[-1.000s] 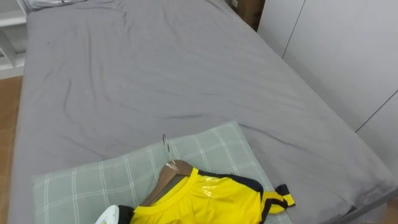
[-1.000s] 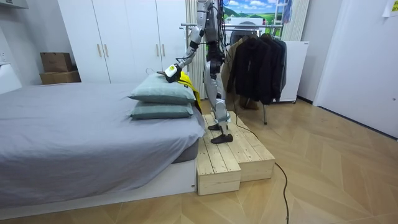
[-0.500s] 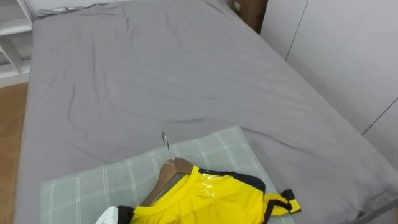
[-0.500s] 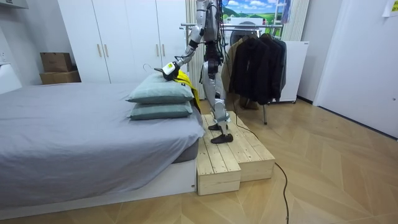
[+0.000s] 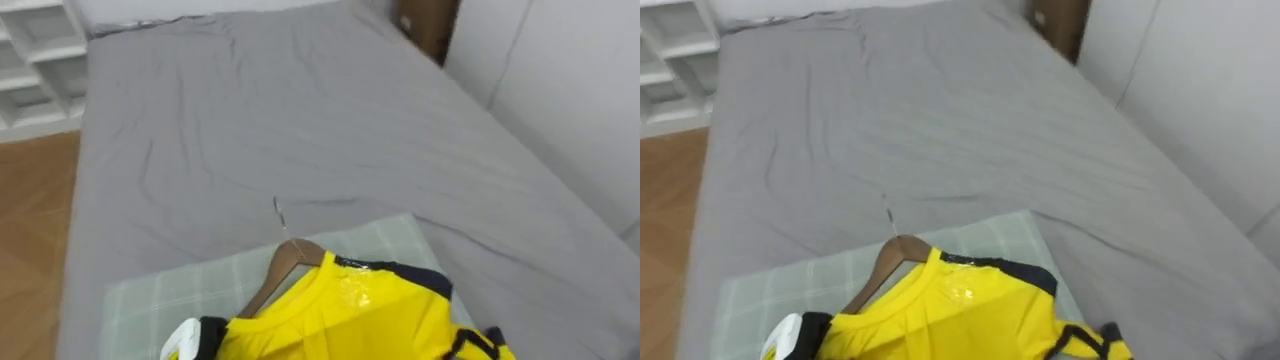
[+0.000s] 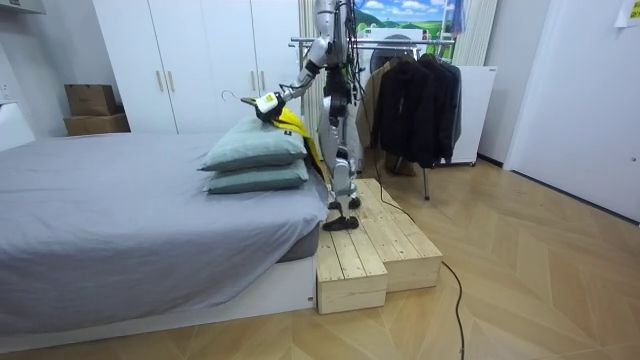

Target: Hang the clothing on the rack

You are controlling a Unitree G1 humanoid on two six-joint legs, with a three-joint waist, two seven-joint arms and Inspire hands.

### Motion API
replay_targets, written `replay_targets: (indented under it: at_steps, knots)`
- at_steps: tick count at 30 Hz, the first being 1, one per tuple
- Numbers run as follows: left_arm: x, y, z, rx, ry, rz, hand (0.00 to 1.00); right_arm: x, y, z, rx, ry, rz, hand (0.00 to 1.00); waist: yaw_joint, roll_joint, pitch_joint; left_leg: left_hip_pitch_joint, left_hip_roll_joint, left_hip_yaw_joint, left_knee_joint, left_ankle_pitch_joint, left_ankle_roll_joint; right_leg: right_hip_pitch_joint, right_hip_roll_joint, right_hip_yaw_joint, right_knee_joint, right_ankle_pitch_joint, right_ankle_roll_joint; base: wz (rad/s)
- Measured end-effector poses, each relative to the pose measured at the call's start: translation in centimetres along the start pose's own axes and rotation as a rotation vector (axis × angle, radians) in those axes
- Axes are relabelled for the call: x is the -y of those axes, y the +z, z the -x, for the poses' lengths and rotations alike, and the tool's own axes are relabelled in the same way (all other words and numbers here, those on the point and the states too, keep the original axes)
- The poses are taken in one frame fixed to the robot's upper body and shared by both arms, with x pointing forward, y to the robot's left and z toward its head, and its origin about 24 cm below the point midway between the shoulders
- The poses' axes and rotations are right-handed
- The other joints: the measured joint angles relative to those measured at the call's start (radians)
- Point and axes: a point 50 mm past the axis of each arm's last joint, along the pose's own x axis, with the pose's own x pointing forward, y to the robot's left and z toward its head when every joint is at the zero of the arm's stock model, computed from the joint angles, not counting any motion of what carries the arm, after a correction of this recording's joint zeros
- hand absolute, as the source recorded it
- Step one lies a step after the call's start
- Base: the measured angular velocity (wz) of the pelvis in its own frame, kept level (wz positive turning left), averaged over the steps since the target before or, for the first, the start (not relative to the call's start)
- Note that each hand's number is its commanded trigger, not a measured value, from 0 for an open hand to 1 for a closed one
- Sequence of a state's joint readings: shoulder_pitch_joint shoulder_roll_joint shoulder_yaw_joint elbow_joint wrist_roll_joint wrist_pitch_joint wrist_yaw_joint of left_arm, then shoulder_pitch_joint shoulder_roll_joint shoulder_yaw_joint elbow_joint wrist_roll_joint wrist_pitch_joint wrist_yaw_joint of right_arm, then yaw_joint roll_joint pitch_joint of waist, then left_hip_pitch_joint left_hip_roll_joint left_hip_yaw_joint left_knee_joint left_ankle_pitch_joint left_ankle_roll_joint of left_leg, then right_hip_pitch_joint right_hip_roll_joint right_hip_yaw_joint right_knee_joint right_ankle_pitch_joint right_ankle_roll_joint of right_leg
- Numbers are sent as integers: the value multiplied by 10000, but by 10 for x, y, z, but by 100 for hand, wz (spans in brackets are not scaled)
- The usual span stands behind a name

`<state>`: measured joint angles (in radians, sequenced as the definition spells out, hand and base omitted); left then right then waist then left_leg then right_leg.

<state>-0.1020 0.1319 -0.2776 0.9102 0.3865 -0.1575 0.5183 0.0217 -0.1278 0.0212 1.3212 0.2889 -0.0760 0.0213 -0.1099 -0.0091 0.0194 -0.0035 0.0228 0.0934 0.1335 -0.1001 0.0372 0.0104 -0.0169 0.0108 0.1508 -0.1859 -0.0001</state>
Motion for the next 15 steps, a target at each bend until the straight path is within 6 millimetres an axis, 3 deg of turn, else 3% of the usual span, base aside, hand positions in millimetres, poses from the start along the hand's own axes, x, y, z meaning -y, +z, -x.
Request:
replay_targets:
  at_steps: [1, 2, 4, 8, 12, 15]
  knots:
    - [-4, -2, -1, -13, 103, -85, 100, -2, 5, -1, 234, 21, 107, 0, 5, -87, -80, 10, -12, -302, 55, -84, -132, -361, 58, 1, -521, 808, -42, -34]
    - [-5, -2, -2, -82, 156, -39, 100, 1, 7, 0, 354, -131, 226, 0, -162, 47, -63, 185, -60, -441, 36, -408, -268, -562, 6, -182, -265, 1196, -113, -14]
    - [-3, -1, -1, -35, 168, -82, 100, 5, 3, 0, 250, -380, 220, 0, -446, 246, -69, 421, -6, -398, -27, -512, -248, -304, 97, -296, -247, 1167, -106, 10]
    - [-10, -1, -3, -100, 750, 45, 100, 4, -6, 1, -52, -300, -95, 0, -735, 258, -59, 531, -11, -426, 29, -658, -273, -125, 259, -303, -163, 932, -110, 8]
    - [-20, 18, -8, 817, 1419, 164, 100, 5, -8, 2, -103, -339, -176, 0, -754, 263, -67, 525, -27, -449, 171, -657, -272, -96, 258, -297, -131, 939, -106, 2]
    - [-32, 31, -11, 1480, 2132, 327, 100, 5, -7, 2, -86, -270, -172, 0, -757, 279, -123, 559, -31, -449, 149, -658, -271, -72, 257, -299, -130, 951, -110, 1]
